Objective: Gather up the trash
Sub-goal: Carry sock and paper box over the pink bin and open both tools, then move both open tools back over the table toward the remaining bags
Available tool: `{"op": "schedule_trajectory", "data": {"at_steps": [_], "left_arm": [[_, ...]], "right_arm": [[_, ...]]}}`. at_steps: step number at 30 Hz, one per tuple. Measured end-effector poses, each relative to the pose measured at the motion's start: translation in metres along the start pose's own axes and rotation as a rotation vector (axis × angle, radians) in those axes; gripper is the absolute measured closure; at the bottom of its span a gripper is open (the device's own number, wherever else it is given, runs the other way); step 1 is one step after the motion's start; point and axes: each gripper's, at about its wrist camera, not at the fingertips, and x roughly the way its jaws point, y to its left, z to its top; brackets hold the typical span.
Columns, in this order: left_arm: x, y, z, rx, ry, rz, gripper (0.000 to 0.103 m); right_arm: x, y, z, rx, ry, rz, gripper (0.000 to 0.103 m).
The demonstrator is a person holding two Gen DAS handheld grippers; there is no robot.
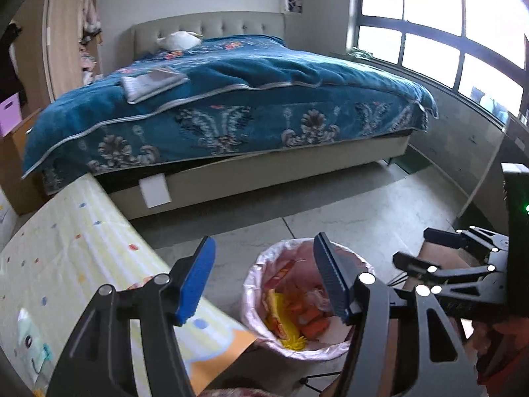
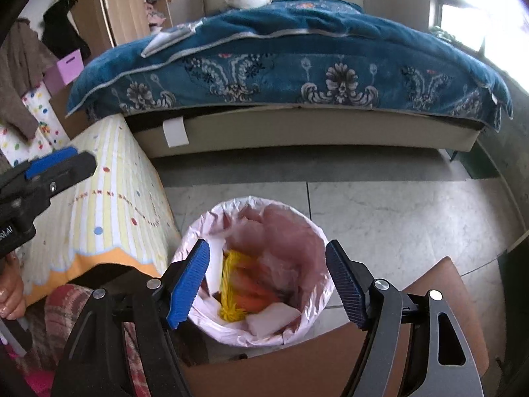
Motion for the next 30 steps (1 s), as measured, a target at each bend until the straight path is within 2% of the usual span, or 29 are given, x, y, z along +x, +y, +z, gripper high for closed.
{"op": "schedule_trajectory", "data": {"at_steps": [10,16,21,23,30], "left_arm": [[-0.069,0.049,-0.022,-0.056,-0.073,0.136,0.040],[-0.118,0.096,-0.046,-0.127,-0.108,0.247,0.038],[-0.148,0.144,-0.071,-0.218,-0.097,0.356,0.037],[-0.157,0.162,-0.081,-0.257,-0.091,0.400,0.037],[-0.193,0.223,-0.126,-0.381,-0.075,0.549,0.034]], "right_arm": [[-0.013,0.051,0.015,-0.071,-0.045,0.091,0.030],[-0.015,0.110,0.020,-0.174,-0.040,0.176,0.030],[-0.015,0.177,0.019,-0.304,-0.031,0.262,0.030],[-0.013,0.191,0.017,-0.328,-0.029,0.276,0.030],[-0.005,0.284,-0.001,-0.490,0.022,0.390,0.027]]}}
